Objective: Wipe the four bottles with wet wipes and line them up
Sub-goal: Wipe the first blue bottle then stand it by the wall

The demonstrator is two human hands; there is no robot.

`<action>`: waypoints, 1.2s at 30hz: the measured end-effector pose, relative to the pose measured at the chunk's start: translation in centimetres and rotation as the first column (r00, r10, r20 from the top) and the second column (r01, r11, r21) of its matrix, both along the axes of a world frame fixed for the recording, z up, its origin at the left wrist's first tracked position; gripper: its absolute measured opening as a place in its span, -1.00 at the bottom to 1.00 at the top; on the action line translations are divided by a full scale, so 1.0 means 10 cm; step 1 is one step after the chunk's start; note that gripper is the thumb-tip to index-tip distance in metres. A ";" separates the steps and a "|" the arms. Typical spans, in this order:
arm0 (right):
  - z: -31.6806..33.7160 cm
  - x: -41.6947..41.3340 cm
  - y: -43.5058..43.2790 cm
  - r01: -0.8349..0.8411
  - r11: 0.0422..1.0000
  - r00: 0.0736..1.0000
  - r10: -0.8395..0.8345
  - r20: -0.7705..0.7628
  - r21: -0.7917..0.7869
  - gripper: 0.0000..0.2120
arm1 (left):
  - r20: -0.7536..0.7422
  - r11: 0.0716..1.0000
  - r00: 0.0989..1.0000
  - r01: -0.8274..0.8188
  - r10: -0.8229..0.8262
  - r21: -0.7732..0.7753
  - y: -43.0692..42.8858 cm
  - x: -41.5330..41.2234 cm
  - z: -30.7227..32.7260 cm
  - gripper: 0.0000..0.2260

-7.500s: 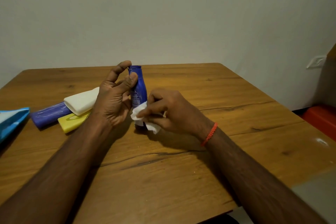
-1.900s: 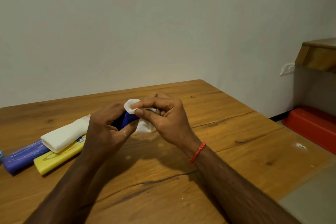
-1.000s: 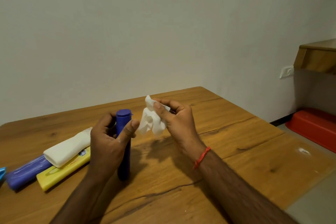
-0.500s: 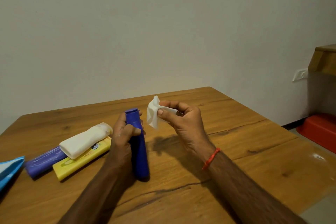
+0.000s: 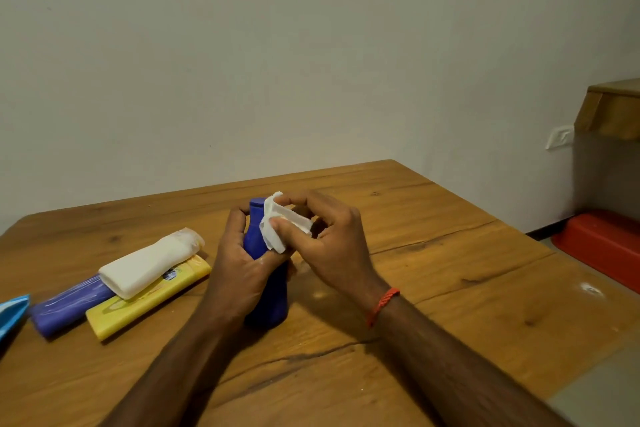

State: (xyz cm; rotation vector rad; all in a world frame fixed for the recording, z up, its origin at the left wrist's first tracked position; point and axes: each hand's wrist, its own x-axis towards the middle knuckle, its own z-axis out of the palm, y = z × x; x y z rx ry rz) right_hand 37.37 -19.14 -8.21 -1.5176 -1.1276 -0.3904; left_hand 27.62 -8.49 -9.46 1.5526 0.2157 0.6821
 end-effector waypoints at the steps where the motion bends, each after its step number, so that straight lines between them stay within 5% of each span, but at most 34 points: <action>1: -0.02 -0.01 0.01 0.002 1.000 0.997 -0.002 0.078 0.006 -0.77 | 0.013 1.000 1.000 0.021 -0.021 -0.008 -0.01 0.00 0.00 -0.53; 5: -0.08 -0.04 0.06 0.084 0.996 0.957 -0.080 0.278 -0.002 -0.84 | 0.032 0.996 0.996 0.079 -0.080 0.037 -0.01 0.00 -0.02 -0.51; 9: -0.02 -0.01 0.03 0.222 0.970 0.961 -0.235 0.145 0.099 -0.82 | -0.009 0.979 0.997 0.076 -0.076 0.190 -0.03 0.02 0.00 -0.48; 14: 0.02 0.00 0.03 0.285 0.955 0.951 -0.292 0.102 0.077 -0.77 | -0.028 0.976 0.989 0.146 -0.144 0.159 -0.07 0.00 0.03 -0.52; 18: 0.07 -0.01 0.00 0.122 0.992 0.932 -0.120 0.341 0.014 -0.74 | -0.025 0.977 0.987 0.163 -0.161 0.135 -0.04 -0.03 0.03 -0.55; 24: 0.06 0.09 -0.04 -0.009 0.998 0.914 0.032 0.405 -0.057 -0.81 | -0.060 0.946 0.979 0.201 -0.192 0.253 0.05 -0.05 0.03 -0.41; 29: 0.07 0.00 -0.02 0.096 0.992 0.966 -0.112 0.232 0.082 -0.83 | -0.084 0.900 0.984 0.177 -0.156 0.399 0.10 -0.04 0.03 -0.44; 32: 0.11 0.01 -0.05 0.102 0.980 0.992 -0.112 0.050 0.171 -0.87 | -0.054 0.921 0.973 0.231 -0.225 0.314 0.02 -0.04 0.05 -0.48; 36: 0.11 0.05 -0.06 0.037 0.994 0.997 -0.030 -0.075 0.102 -0.87 | -0.053 0.958 0.959 0.281 -0.279 0.054 -0.03 -0.08 0.03 -0.22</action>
